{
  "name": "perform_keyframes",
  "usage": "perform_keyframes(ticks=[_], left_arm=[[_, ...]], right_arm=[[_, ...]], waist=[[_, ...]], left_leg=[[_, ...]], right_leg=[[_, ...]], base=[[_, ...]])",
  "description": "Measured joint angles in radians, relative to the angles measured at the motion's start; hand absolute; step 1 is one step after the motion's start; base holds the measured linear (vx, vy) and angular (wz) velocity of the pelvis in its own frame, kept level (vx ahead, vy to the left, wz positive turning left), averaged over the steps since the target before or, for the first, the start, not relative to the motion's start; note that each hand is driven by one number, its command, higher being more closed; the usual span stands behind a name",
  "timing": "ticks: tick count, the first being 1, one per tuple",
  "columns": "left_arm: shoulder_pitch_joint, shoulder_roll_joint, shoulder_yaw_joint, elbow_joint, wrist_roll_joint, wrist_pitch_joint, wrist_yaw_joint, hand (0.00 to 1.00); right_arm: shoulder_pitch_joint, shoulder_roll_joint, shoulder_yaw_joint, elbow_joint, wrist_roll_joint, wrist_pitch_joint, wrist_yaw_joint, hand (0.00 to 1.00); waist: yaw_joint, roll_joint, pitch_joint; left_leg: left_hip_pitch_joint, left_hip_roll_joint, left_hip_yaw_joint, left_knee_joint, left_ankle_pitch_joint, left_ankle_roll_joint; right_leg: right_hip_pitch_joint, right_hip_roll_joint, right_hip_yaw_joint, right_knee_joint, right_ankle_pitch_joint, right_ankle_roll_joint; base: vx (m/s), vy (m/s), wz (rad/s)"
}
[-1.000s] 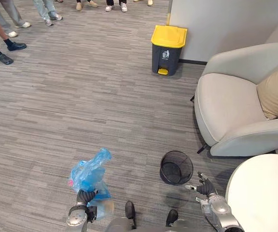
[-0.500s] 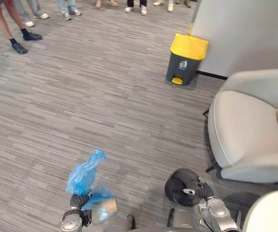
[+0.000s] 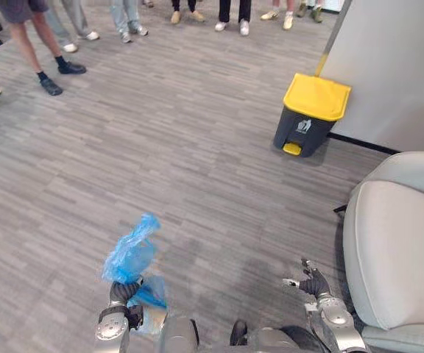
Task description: Gather rubbish on tea table into small bin, then transfer packed bag to large trash can.
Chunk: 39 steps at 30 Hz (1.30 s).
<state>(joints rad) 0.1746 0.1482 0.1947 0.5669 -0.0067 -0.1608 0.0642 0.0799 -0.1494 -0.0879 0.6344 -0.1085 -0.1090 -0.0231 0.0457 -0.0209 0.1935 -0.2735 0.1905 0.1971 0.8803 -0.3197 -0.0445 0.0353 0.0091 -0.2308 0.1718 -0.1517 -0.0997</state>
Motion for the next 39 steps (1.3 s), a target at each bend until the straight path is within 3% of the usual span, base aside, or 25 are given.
perform_keyframes(ticks=[3,4,5,6,7,8,10,12,13,14,16,19,20,21,22,24,26,28,30,31,34,35,37,38,39], left_arm=[[-0.008,-0.014,0.000,-0.001,0.001,0.000,-0.001,1.00],[-0.006,-0.030,-0.003,0.003,0.001,0.000,-0.001,1.00],[-0.002,-0.037,-0.005,0.007,0.001,0.000,-0.001,1.00],[-0.001,-0.037,-0.002,0.032,0.000,0.000,0.001,1.00],[-0.001,-0.021,-0.003,0.054,0.000,0.003,0.001,1.00],[-0.004,-0.023,-0.004,0.054,0.000,0.003,0.001,1.00],[-0.009,-0.025,-0.005,0.059,0.000,0.004,0.001,1.00],[0.003,-0.014,-0.006,0.072,0.000,0.007,0.002,1.00],[0.000,-0.006,-0.006,0.072,0.000,0.008,0.002,1.00],[0.002,0.009,-0.006,0.073,-0.001,0.009,0.003,1.00],[0.001,0.025,-0.006,0.075,-0.001,0.011,0.004,1.00],[-0.004,0.044,-0.003,0.090,-0.003,0.015,0.006,1.00],[-0.014,0.050,-0.005,0.103,-0.003,0.020,0.005,1.00],[-0.020,0.057,-0.004,0.113,-0.003,0.020,0.005,1.00],[-0.032,0.044,-0.004,0.132,-0.003,0.022,0.004,1.00],[-0.044,0.039,-0.001,0.132,-0.003,0.020,0.004,1.00],[-0.058,0.027,-0.002,0.132,-0.003,0.021,0.003,1.00],[-0.045,0.003,-0.002,0.129,-0.003,0.020,0.001,1.00],[-0.034,-0.010,-0.004,0.127,-0.003,0.021,0.001,1.00],[-0.035,-0.013,-0.005,0.126,-0.003,0.021,0.002,1.00],[-0.042,-0.013,-0.002,0.111,-0.004,0.020,0.002,1.00],[-0.044,-0.015,-0.001,0.110,-0.004,0.020,0.002,1.00],[-0.044,-0.019,0.000,0.110,-0.004,0.021,0.002,1.00],[-0.044,-0.020,0.000,0.111,-0.004,0.020,0.002,1.00],[-0.040,-0.015,0.007,0.114,-0.004,0.021,0.003,1.00]], right_arm=[[-0.003,0.015,-0.041,0.002,0.001,0.006,-0.012,0.00],[0.005,0.007,-0.059,0.020,0.001,0.006,-0.023,0.00],[0.008,-0.004,-0.060,0.026,0.000,0.007,-0.025,0.00],[-0.001,-0.004,-0.059,0.055,0.001,0.010,-0.027,0.00],[0.003,0.017,-0.056,0.065,0.000,0.016,-0.026,0.00],[0.003,0.017,-0.056,0.066,0.000,0.016,-0.026,0.00],[-0.009,0.017,-0.058,0.070,0.000,0.017,-0.026,0.00],[-0.036,0.019,-0.050,0.102,-0.003,0.016,-0.026,0.00],[-0.036,0.019,-0.050,0.114,-0.003,0.017,-0.026,0.00],[-0.041,0.018,-0.049,0.136,-0.007,0.019,-0.026,0.00],[-0.052,0.015,-0.049,0.153,-0.014,0.023,-0.025,0.00],[-0.078,-0.006,-0.038,0.182,-0.020,0.025,-0.027,0.00],[-0.078,-0.018,-0.027,0.185,-0.020,0.025,-0.027,0.00],[-0.073,-0.019,-0.027,0.186,-0.020,0.026,-0.028,0.00],[-0.075,-0.040,-0.029,0.204,-0.020,0.026,-0.031,0.00],[-0.087,-0.053,-0.032,0.205,-0.020,0.028,-0.034,0.00],[-0.088,-0.055,-0.043,0.206,-0.019,0.030,-0.037,0.00],[-0.067,-0.050,-0.040,0.203,-0.018,0.033,-0.039,0.00],[-0.053,-0.040,-0.043,0.185,-0.008,0.033,-0.042,0.00],[-0.048,-0.033,-0.054,0.172,-0.006,0.033,-0.041,0.00],[-0.065,-0.026,-0.066,0.176,0.000,0.034,-0.042,0.00],[-0.067,-0.021,-0.083,0.176,0.000,0.037,-0.043,0.00],[-0.065,-0.015,-0.103,0.181,0.000,0.043,-0.052,0.00],[-0.065,-0.017,-0.103,0.187,-0.001,0.043,-0.062,0.00],[-0.065,-0.010,-0.100,0.196,-0.001,0.042,-0.065,0.00]], waist=[[0.016,0.002,0.006],[0.023,0.024,-0.004],[0.023,0.048,-0.013],[0.026,0.048,-0.019],[0.019,0.001,-0.044],[0.022,-0.018,-0.050],[0.024,-0.022,-0.049],[0.018,-0.008,-0.039],[0.010,-0.010,-0.040],[-0.006,0.008,-0.030],[-0.011,0.003,-0.027],[-0.036,0.012,-0.020],[-0.036,0.010,-0.017],[-0.036,-0.010,-0.021],[-0.038,0.010,-0.015],[-0.039,0.029,-0.013],[-0.047,0.040,-0.005],[-0.055,0.052,0.011],[-0.038,0.044,0.014],[-0.027,0.034,0.016],[-0.010,0.025,0.022],[-0.001,0.026,0.024],[-0.002,0.026,0.025],[0.001,0.028,0.023],[0.014,0.017,0.020]], left_leg=[[-0.069,-0.012,-0.038,-0.210,0.011,-0.016],[-0.048,-0.024,-0.106,-0.418,0.090,-0.052],[-0.043,-0.010,-0.134,-0.470,0.150,-0.066],[-0.033,-0.012,-0.121,-0.449,0.214,-0.036],[-0.012,-0.058,-0.060,-0.468,0.181,-0.023],[-0.001,-0.071,-0.038,-0.470,0.170,-0.009],[0.046,-0.090,0.029,-0.479,0.133,0.019],[0.161,-0.104,0.109,-0.543,0.111,0.041],[0.197,-0.106,0.124,-0.567,0.106,0.048],[0.233,-0.107,0.131,-0.596,0.106,0.049],[0.279,-0.104,0.149,-0.636,0.106,0.049],[0.344,-0.096,0.166,-0.701,0.115,0.034],[0.370,-0.095,0.168,-0.717,0.117,0.018],[0.390,-0.110,0.160,-0.721,0.113,-0.005],[0.415,-0.090,0.142,-0.724,0.101,-0.028],[0.405,-0.069,0.132,-0.703,0.111,-0.051],[0.347,-0.030,0.109,-0.553,0.107,-0.058],[0.228,0.071,0.052,-0.158,0.127,-0.112],[0.149,0.105,0.056,0.022,0.102,-0.088],[0.089,0.102,0.060,0.026,0.092,-0.072],[0.006,0.054,0.066,-0.181,0.081,-0.050],[0.001,0.021,0.061,-0.351,0.090,-0.052],[0.010,-0.030,0.046,-0.599,0.165,-0.050],[0.030,-0.053,0.033,-0.700,0.292,-0.052],[0.059,-0.079,0.042,-0.722,0.361,0.007]], right_leg=[[0.039,-0.032,0.064,0.000,-0.035,0.058],[0.050,-0.033,0.106,0.004,-0.067,0.108],[0.051,-0.021,0.126,0.015,-0.083,0.125],[0.052,-0.029,0.159,0.039,-0.106,0.147],[0.031,-0.094,0.191,0.061,-0.120,0.169],[0.020,-0.114,0.205,0.082,-0.126,0.179],[-0.032,-0.154,0.239,0.202,-0.125,0.194],[-0.135,-0.195,0.236,0.462,-0.077,0.277],[-0.177,-0.209,0.208,0.551,-0.075,0.279],[-0.226,-0.219,0.142,0.628,-0.090,0.253],[-0.281,-0.222,0.056,0.646,-0.113,0.214],[-0.351,-0.212,-0.109,0.464,-0.117,0.167],[-0.354,-0.189,-0.135,0.325,-0.059,0.136],[-0.347,-0.172,-0.122,0.230,0.082,0.083],[-0.336,-0.152,-0.124,0.252,0.086,0.045],[-0.338,-0.136,-0.130,0.255,0.036,0.046],[-0.311,-0.118,-0.137,0.240,0.002,0.044],[-0.170,-0.065,-0.140,0.166,-0.015,0.030],[-0.098,-0.045,-0.108,0.138,-0.044,0.010],[-0.077,-0.043,-0.088,0.119,-0.050,0.013],[-0.048,-0.047,-0.040,0.076,-0.046,0.026],[-0.026,-0.053,-0.018,0.053,-0.041,0.049],[0.019,-0.074,-0.002,0.026,-0.054,0.088],[0.045,-0.085,0.016,0.014,-0.069,0.119],[0.070,-0.098,0.033,-0.008,-0.077,0.145]], base=[[0.28,0.212,-0.71],[0.29,0.325,-0.74],[0.38,0.434,-0.95],[0.35,0.375,-0.82],[0.38,0.350,-0.77],[0.35,0.302,-0.76],[0.26,0.251,-0.79],[0.28,0.243,-0.84],[0.30,0.182,-0.45],[0.26,0.107,-0.20],[0.27,0.020,-0.21],[0.31,-0.083,-0.10],[0.26,-0.108,0.00],[0.44,-0.157,-0.04],[0.38,-0.138,-0.08],[0.39,-0.220,-0.11],[0.32,-0.224,0.03],[0.32,-0.157,-0.11],[0.32,-0.054,-0.54],[0.31,-0.032,-0.54],[0.26,0.046,-0.54],[0.33,0.160,-0.52],[0.42,0.238,-0.34],[0.51,0.311,-0.37],[0.51,0.303,-0.32]])
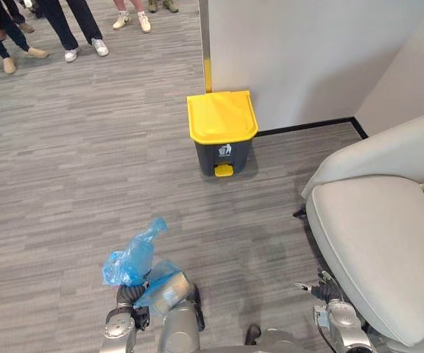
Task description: Gather rubbish on tea table into small bin, then transfer packed bag to large trash can.
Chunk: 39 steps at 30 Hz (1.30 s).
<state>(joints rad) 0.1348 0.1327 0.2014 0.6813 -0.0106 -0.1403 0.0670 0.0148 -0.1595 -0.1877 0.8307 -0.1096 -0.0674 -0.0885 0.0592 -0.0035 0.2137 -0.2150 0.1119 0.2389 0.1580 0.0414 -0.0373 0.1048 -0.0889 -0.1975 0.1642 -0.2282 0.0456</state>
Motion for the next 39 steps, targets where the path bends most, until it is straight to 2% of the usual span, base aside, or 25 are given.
perform_keyframes(ticks=[1,2,4,7,10,11,12,14,16,17,18,20,21,22,24,25,26,28,30,31,32,34,35,37,39], left_arm=[[-0.008,0.003,0.003,0.002,0.000,0.001,0.000,1.00],[-0.024,0.001,0.003,0.002,0.001,0.001,-0.001,1.00],[-0.030,-0.004,-0.002,0.010,0.001,0.002,-0.001,1.00],[-0.003,0.011,-0.003,0.016,0.001,0.005,0.000,1.00],[0.006,0.031,-0.003,0.015,0.001,0.006,0.003,1.00],[0.009,0.033,-0.003,0.015,0.000,0.006,0.004,1.00],[0.017,0.034,-0.002,0.015,0.000,0.006,0.005,1.00],[0.010,0.034,-0.002,0.015,-0.013,0.005,0.005,1.00],[0.012,0.044,-0.001,0.015,-0.018,0.002,0.005,1.00],[0.000,0.049,0.001,0.030,-0.019,0.002,0.005,1.00],[-0.005,0.034,0.000,0.046,-0.018,0.005,0.005,1.00],[-0.007,0.011,-0.002,0.046,-0.018,0.004,0.003,1.00],[-0.012,0.005,-0.002,0.046,-0.018,0.004,0.002,1.00],[-0.023,-0.003,-0.002,0.045,-0.017,0.004,0.000,1.00],[-0.018,-0.031,-0.002,0.020,-0.017,0.004,-0.001,1.00],[-0.013,-0.035,-0.002,0.013,-0.017,0.004,-0.001,1.00],[0.016,-0.046,-0.002,-0.012,-0.018,0.005,-0.001,1.00],[0.019,-0.048,-0.001,-0.028,-0.018,0.004,-0.001,1.00],[0.012,-0.049,0.000,-0.032,-0.018,0.003,-0.001,1.00],[0.010,-0.050,0.000,-0.031,-0.018,0.003,-0.001,1.00],[0.009,-0.050,0.000,-0.031,-0.018,0.004,-0.001,1.00],[0.001,-0.051,0.004,-0.019,-0.018,0.004,0.000,1.00],[0.002,-0.047,0.007,-0.012,-0.018,0.004,0.001,1.00],[-0.032,-0.030,0.006,0.022,-0.018,0.006,0.001,1.00],[-0.031,-0.026,0.005,0.029,-0.018,0.007,0.001,1.00]], right_arm=[[-0.001,0.006,0.001,0.007,0.000,0.000,0.002,0.00],[0.006,0.005,-0.001,0.012,-0.002,0.000,0.002,0.00],[0.008,0.003,-0.002,0.013,-0.011,0.001,0.002,0.00],[0.010,0.007,0.004,0.020,-0.020,0.000,0.005,0.00],[-0.001,0.007,0.023,0.020,-0.020,-0.001,0.005,0.00],[-0.012,0.007,0.034,0.021,-0.020,-0.001,0.005,0.00],[-0.016,0.007,0.041,0.021,-0.020,-0.001,0.005,0.00],[-0.027,0.007,0.046,0.021,-0.020,-0.001,0.005,0.00],[-0.024,0.011,0.046,0.023,-0.019,-0.001,0.005,0.00],[-0.014,0.008,0.045,0.035,-0.020,-0.001,0.004,0.00],[-0.022,-0.004,0.040,0.055,-0.019,0.003,0.003,0.00],[-0.011,-0.003,0.032,0.054,-0.019,0.002,0.003,0.00],[-0.004,0.002,0.025,0.054,-0.018,0.003,0.004,0.00],[0.007,0.009,0.015,0.052,-0.018,0.004,0.004,0.00],[0.064,0.027,0.008,0.027,-0.015,0.006,0.004,0.00],[0.071,0.029,0.008,0.014,-0.013,0.006,0.004,0.00],[0.078,0.035,0.009,-0.020,0.000,0.005,0.003,0.00],[0.072,0.037,0.003,-0.043,0.004,0.000,0.003,0.00],[0.068,0.035,-0.012,-0.043,0.006,0.000,0.001,0.00],[0.060,0.036,-0.026,-0.042,0.012,0.002,0.001,0.00],[0.059,0.037,-0.030,-0.041,0.012,0.002,0.001,0.00],[0.058,0.038,-0.040,-0.028,0.012,0.005,-0.004,0.00],[0.056,0.042,-0.039,-0.023,0.012,0.006,-0.003,0.00],[0.041,0.044,-0.041,0.006,0.011,0.007,-0.003,0.00],[0.027,0.041,-0.041,0.009,0.009,0.004,-0.004,0.00]], waist=[[0.002,-0.018,-0.007],[0.008,-0.032,-0.011],[0.008,-0.036,-0.010],[0.004,-0.031,-0.008],[-0.003,-0.027,-0.005],[-0.018,-0.023,-0.002],[-0.021,-0.019,0.001],[-0.029,-0.011,0.010],[-0.043,-0.028,0.009],[-0.046,-0.059,0.018],[-0.043,-0.031,0.013],[-0.047,-0.007,0.008],[-0.048,-0.006,0.008],[-0.049,-0.006,0.008],[-0.045,-0.004,0.010],[-0.044,-0.002,0.010],[-0.039,0.007,0.005],[-0.021,0.005,0.000],[-0.005,0.004,-0.002],[-0.003,0.015,-0.005],[-0.002,0.016,-0.006],[0.013,0.005,-0.007],[0.009,-0.007,-0.017],[0.013,-0.033,-0.023],[0.010,-0.037,-0.026]], left_leg=[[-0.001,-0.019,0.008,0.003,-0.018,0.001],[-0.014,-0.045,0.012,0.039,-0.058,0.027],[0.003,-0.079,0.019,0.089,-0.114,0.063],[0.139,-0.104,0.045,0.069,-0.185,0.091],[0.235,-0.106,0.039,0.006,-0.190,0.094],[0.274,-0.097,0.036,-0.018,-0.190,0.094],[0.291,-0.092,0.036,-0.024,-0.190,0.094],[0.329,-0.060,0.030,-0.024,-0.198,0.079],[0.342,-0.065,0.006,-0.019,-0.222,0.041],[0.361,-0.088,-0.022,-0.018,-0.256,0.001],[0.363,-0.049,-0.044,-0.021,-0.261,-0.005],[0.368,-0.018,-0.062,-0.017,-0.285,-0.041],[0.366,-0.011,-0.070,-0.009,-0.285,-0.043],[0.351,0.000,-0.079,0.036,-0.285,-0.046],[0.224,0.062,-0.099,0.392,-0.275,-0.092],[0.193,0.080,-0.095,0.463,-0.273,-0.104],[0.113,0.133,-0.074,0.647,-0.274,-0.108],[0.031,0.152,-0.014,0.680,-0.295,-0.073],[0.005,0.144,0.029,0.522,-0.298,-0.057],[0.001,0.125,0.032,0.336,-0.282,-0.043],[0.002,0.120,0.032,0.294,-0.270,-0.039],[0.055,0.056,0.043,0.090,-0.071,-0.019],[0.065,0.037,0.051,0.073,-0.063,-0.012],[0.053,0.004,0.059,0.111,-0.088,0.026],[0.063,-0.018,0.062,0.139,-0.118,0.038]], right_leg=[[0.003,-0.023,0.007,-0.011,-0.001,0.005],[0.010,-0.055,0.007,-0.010,0.001,0.018],[0.004,-0.095,0.014,0.081,-0.006,0.041],[-0.141,-0.177,0.046,0.548,0.030,0.129],[-0.271,-0.184,0.020,0.751,0.001,0.081],[-0.307,-0.163,0.004,0.738,-0.015,0.055],[-0.327,-0.149,0.001,0.717,-0.023,0.047],[-0.388,-0.092,-0.024,0.521,-0.025,0.029],[-0.389,-0.064,-0.023,0.301,0.075,0.016],[-0.386,-0.064,0.004,0.238,0.171,-0.028],[-0.388,-0.042,0.001,0.249,0.157,-0.035],[-0.387,-0.015,-0.029,0.262,0.101,-0.052],[-0.383,-0.014,-0.040,0.268,0.082,-0.049],[-0.365,-0.014,-0.058,0.270,0.061,-0.053],[-0.256,-0.005,-0.107,0.224,0.034,-0.057],[-0.236,0.001,-0.109,0.213,0.029,-0.065],[-0.189,0.022,-0.113,0.183,0.019,-0.077],[-0.150,0.024,-0.108,0.137,0.018,-0.079],[-0.121,0.016,-0.102,0.108,0.025,-0.071],[-0.109,0.005,-0.099,0.104,0.023,-0.051],[-0.108,0.002,-0.098,0.105,0.020,-0.041],[-0.087,-0.041,-0.065,0.106,0.003,0.021],[-0.084,-0.057,-0.060,0.089,0.004,0.026],[-0.029,-0.072,-0.046,-0.027,0.055,0.061],[0.001,-0.095,-0.039,-0.047,0.064,0.064]], base=[[0.44,0.235,-0.16],[0.35,0.176,0.09],[0.41,0.218,0.05],[0.44,0.199,-0.06],[0.33,0.055,0.03],[0.24,-0.010,0.05],[0.28,-0.077,0.06],[0.29,-0.134,0.13],[0.24,-0.164,0.33],[0.26,-0.184,0.22],[0.31,-0.255,0.13],[0.27,-0.220,0.10],[0.22,-0.180,0.35],[0.20,-0.210,0.58],[0.22,-0.215,0.61],[0.21,-0.119,0.16],[0.22,-0.049,-0.10],[0.23,-0.008,-0.14],[0.28,0.107,-0.11],[0.29,0.156,-0.06],[0.32,0.213,-0.12],[0.30,0.194,-0.13],[0.35,0.206,0.08],[0.33,0.178,0.10],[0.28,0.121,-0.05]])
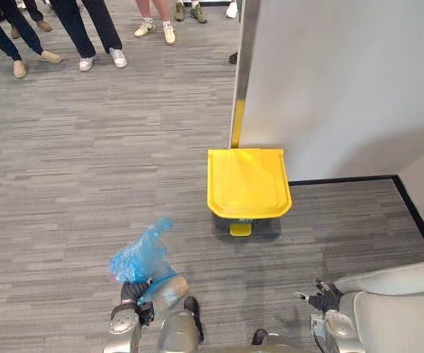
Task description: Gather rubbish on tea table into small bin, then transfer packed bag to large trash can.
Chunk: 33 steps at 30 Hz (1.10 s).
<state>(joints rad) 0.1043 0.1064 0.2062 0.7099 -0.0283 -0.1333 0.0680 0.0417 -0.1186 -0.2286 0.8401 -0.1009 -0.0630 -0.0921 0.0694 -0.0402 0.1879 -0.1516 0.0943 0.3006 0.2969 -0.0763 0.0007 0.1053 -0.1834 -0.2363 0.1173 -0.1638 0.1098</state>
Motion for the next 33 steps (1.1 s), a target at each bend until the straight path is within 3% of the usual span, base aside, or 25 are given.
perform_keyframes(ticks=[2,3,5,7,10,11,13,14,15,16,18,20,27,33], left_arm=[[0.006,0.000,-0.002,0.004,0.000,0.000,-0.001,1.00],[0.014,0.003,-0.001,0.010,0.000,0.000,-0.001,1.00],[0.032,0.007,-0.007,0.020,0.000,0.002,-0.001,1.00],[0.041,0.027,-0.021,0.020,0.000,0.006,-0.001,1.00],[0.042,0.050,-0.026,0.019,0.000,0.006,-0.001,1.00],[0.042,0.059,-0.028,0.020,0.000,0.006,-0.001,1.00],[0.042,0.060,-0.030,0.020,0.000,0.005,-0.002,1.00],[0.043,0.071,-0.034,0.016,0.000,0.002,-0.002,1.00],[0.028,0.053,-0.040,0.041,0.000,0.002,-0.002,1.00],[0.028,0.045,-0.047,0.042,0.000,0.001,-0.005,1.00],[0.027,0.041,-0.047,0.042,0.000,-0.005,-0.004,1.00],[0.005,0.036,-0.047,0.049,0.001,-0.006,-0.005,1.00],[0.002,0.037,-0.046,0.061,0.002,-0.005,-0.005,1.00],[0.006,0.040,-0.048,0.084,0.003,-0.005,-0.014,1.00]], right_arm=[[-0.012,-0.009,0.001,0.010,-0.009,0.000,0.001,0.00],[-0.020,-0.014,0.001,0.018,-0.012,0.000,0.001,0.00],[-0.028,-0.016,0.002,0.021,-0.020,0.001,0.002,0.00],[-0.010,-0.015,0.007,0.027,-0.028,0.002,0.002,0.00],[-0.024,-0.017,0.043,0.048,-0.028,0.002,0.006,0.00],[-0.036,-0.016,0.053,0.049,-0.028,0.002,0.008,0.00],[-0.040,-0.017,0.064,0.048,-0.028,0.001,0.007,0.00],[-0.031,-0.015,0.076,0.047,-0.028,0.000,0.007,0.00],[-0.025,-0.038,0.078,0.061,-0.028,0.000,0.007,0.00],[-0.027,-0.047,0.077,0.068,-0.028,0.001,0.006,0.00],[-0.032,-0.054,0.076,0.069,-0.028,0.000,0.005,0.00],[-0.032,-0.054,0.033,0.090,-0.028,0.001,0.004,0.00],[-0.017,-0.064,0.008,0.089,-0.027,0.000,0.003,0.00],[-0.013,-0.060,0.000,0.089,-0.027,0.000,0.003,0.00]], waist=[[0.003,0.012,-0.005],[0.002,0.027,-0.007],[-0.004,0.027,-0.006],[-0.005,0.016,-0.007],[-0.029,0.022,-0.004],[-0.043,0.031,0.002],[-0.057,0.036,0.005],[-0.054,-0.002,-0.001],[-0.055,0.025,0.009],[-0.054,0.038,0.000],[-0.053,0.048,-0.004],[-0.058,0.060,-0.009],[-0.055,0.062,-0.014],[-0.054,0.065,-0.018]], left_leg=[[0.027,-0.014,0.003,0.001,-0.045,0.000],[0.061,-0.021,0.000,-0.024,-0.085,-0.008],[0.116,-0.044,0.016,-0.070,-0.088,-0.004],[0.179,-0.073,0.027,-0.102,-0.102,0.018],[0.225,-0.063,0.010,-0.134,-0.108,0.022],[0.236,-0.043,0.000,-0.137,-0.108,0.021],[0.247,-0.019,-0.019,-0.125,-0.106,0.019],[0.259,-0.050,-0.036,-0.114,-0.110,-0.006],[0.271,-0.030,-0.065,-0.110,-0.124,-0.027],[0.267,-0.014,-0.087,-0.108,-0.123,-0.028],[0.265,0.004,-0.110,-0.120,-0.123,-0.028],[0.271,0.033,-0.148,-0.159,-0.101,-0.061],[0.285,0.023,-0.169,-0.162,-0.081,-0.083],[0.267,-0.007,-0.221,-0.163,-0.081,-0.083]], right_leg=[[-0.005,-0.015,0.018,0.041,-0.007,0.011],[-0.037,-0.025,0.037,0.130,-0.027,0.041],[-0.139,-0.071,0.079,0.367,-0.041,0.059],[-0.223,-0.122,0.092,0.593,-0.020,0.024],[-0.303,-0.084,0.095,0.682,-0.106,-0.003],[-0.347,-0.040,0.086,0.662,-0.126,-0.028],[-0.388,0.027,0.075,0.509,-0.113,-0.043],[-0.373,0.049,0.082,0.306,0.054,-0.075],[-0.354,0.064,0.070,0.320,0.058,-0.109],[-0.338,0.079,0.070,0.291,0.063,-0.115],[-0.321,0.105,0.067,0.246,0.065,-0.118],[-0.285,0.147,0.045,0.151,0.097,-0.126],[-0.140,0.166,0.039,-0.117,0.235,-0.106],[-0.089,0.142,-0.005,-0.216,0.297,-0.095]], base=[[0.24,0.143,-0.24],[0.17,0.122,-0.35],[0.20,0.147,-0.20],[0.21,0.105,-0.03],[0.19,-0.009,0.16],[0.22,-0.113,0.30],[0.21,-0.152,0.23],[0.21,-0.146,0.22],[0.25,-0.143,0.13],[0.15,-0.090,-0.04],[0.14,-0.110,-0.13],[0.13,-0.112,0.04],[0.03,0.045,0.04],[-0.04,0.067,0.24]])
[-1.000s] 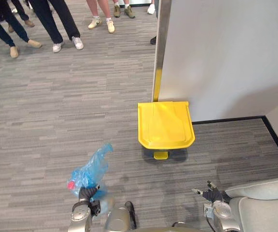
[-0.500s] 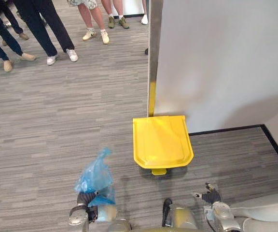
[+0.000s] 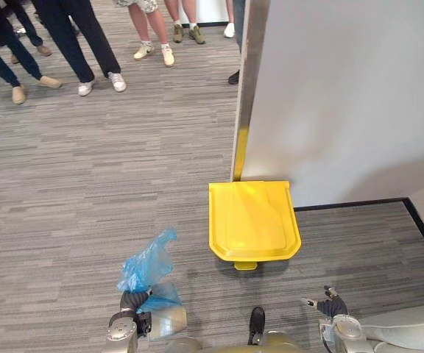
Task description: Gather rubbish on tea table into small bin, then transfer packed bag to large trash can.
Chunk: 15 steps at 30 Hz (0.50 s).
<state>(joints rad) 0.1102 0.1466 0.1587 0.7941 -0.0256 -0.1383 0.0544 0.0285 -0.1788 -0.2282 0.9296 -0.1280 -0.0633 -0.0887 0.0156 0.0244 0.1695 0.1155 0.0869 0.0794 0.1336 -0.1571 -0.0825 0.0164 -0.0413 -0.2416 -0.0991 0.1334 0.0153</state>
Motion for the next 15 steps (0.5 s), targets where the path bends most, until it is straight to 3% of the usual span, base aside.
perform_keyframes(ticks=[6,15], left_arm=[[-0.004,0.019,-0.012,0.014,0.000,0.002,-0.008,1.00],[0.002,0.023,-0.012,0.043,0.037,0.005,-0.009,1.00]], right_arm=[[-0.003,0.002,-0.008,0.000,0.002,-0.002,0.000,0.00],[0.019,0.004,-0.009,0.000,0.009,-0.001,-0.001,0.00]], waist=[[0.000,-0.002,-0.002],[-0.005,-0.011,-0.008]], left_leg=[[0.002,0.005,-0.054,-0.078,0.018,0.009],[0.004,0.008,-0.042,-0.099,0.022,0.001]], right_leg=[[-0.004,0.000,-0.063,-0.001,0.015,-0.005],[-0.019,0.003,-0.044,-0.006,0.017,-0.006]], base=[[-0.10,0.003,0.34],[-0.08,-0.010,-0.05]])
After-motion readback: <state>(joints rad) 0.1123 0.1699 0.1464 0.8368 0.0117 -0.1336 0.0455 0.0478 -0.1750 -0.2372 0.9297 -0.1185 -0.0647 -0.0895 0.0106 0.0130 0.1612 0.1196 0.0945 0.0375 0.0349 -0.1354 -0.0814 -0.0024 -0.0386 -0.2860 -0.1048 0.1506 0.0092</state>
